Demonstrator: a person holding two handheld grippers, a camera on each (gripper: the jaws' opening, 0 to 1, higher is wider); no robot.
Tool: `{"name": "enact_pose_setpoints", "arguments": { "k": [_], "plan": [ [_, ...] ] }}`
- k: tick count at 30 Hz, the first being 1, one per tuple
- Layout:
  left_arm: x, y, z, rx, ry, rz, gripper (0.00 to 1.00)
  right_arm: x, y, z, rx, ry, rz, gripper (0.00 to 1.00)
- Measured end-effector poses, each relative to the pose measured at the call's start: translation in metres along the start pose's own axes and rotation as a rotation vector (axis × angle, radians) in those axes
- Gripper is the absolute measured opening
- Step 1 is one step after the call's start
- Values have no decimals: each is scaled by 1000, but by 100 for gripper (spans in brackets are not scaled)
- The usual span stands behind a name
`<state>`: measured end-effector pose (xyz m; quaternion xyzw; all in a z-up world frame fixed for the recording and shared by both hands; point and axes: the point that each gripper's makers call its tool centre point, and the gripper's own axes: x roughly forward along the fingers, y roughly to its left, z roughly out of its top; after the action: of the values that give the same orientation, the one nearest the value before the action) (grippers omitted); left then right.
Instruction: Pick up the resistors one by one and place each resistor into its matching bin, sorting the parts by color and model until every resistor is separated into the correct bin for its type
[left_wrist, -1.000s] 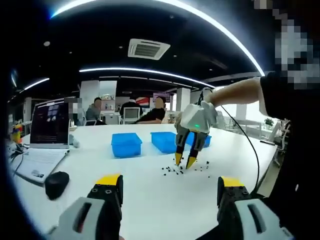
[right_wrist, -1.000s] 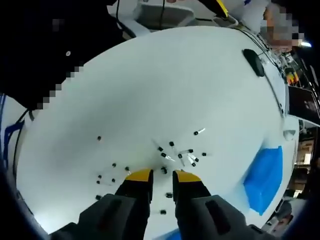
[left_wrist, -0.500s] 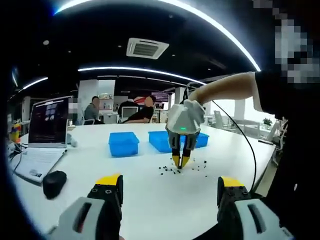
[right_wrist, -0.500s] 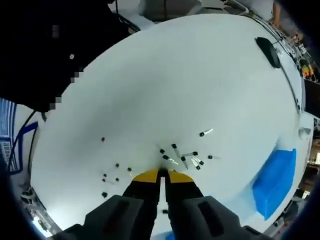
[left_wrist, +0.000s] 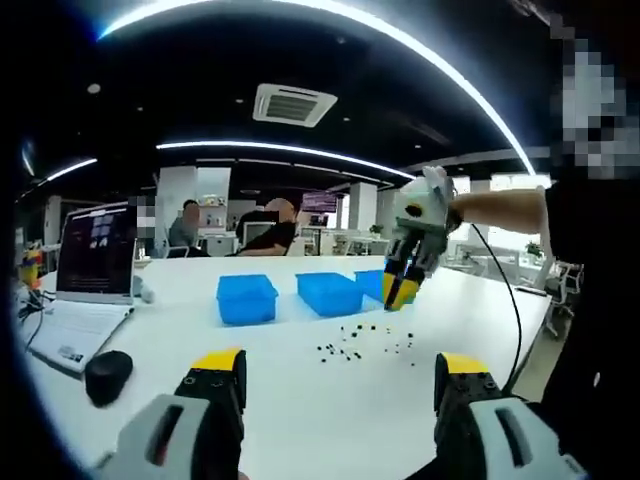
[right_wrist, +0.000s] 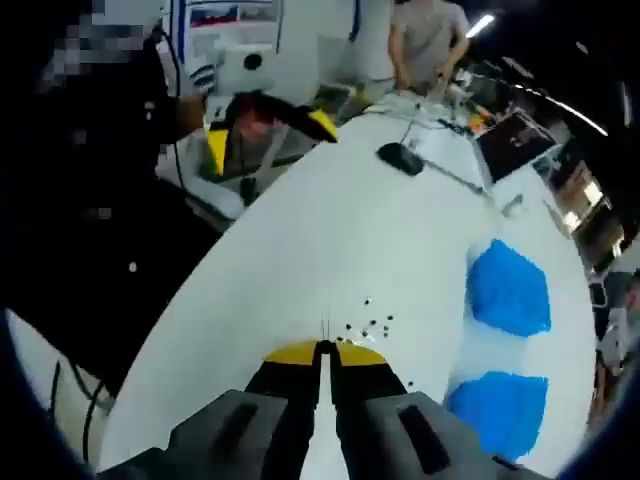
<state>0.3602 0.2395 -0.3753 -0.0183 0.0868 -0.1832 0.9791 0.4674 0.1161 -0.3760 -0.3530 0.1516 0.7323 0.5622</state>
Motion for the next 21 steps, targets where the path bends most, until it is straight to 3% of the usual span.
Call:
{"name": "enact_pose_setpoints", "arguments": {
  "k": [2, 5, 6, 8, 14, 18, 21],
  "plan": [
    [1, -1, 2, 3, -7, -1, 77, -17, -5, 6, 128, -118, -120, 7],
    [2, 0, 7, 7, -23, 8, 77, -41, -2, 6, 229, -239, -255, 7],
    [2, 0, 8, 5, -28, 11, 77, -52, -1, 5, 257, -286, -347, 7],
    [3, 1, 10, 4, -33, 15, 77, -66, 7, 5, 326, -376, -426, 6],
    [7, -2, 14, 12, -40, 13, 77, -104, 22, 4, 439, -579, -706, 6],
    [6, -3, 16, 14, -45, 13, 77, -114, 29, 7, 456, -640, -807, 6],
    [5, -2, 16, 14, -45, 14, 77, -112, 29, 13, 455, -648, -819, 6]
  ]
}}
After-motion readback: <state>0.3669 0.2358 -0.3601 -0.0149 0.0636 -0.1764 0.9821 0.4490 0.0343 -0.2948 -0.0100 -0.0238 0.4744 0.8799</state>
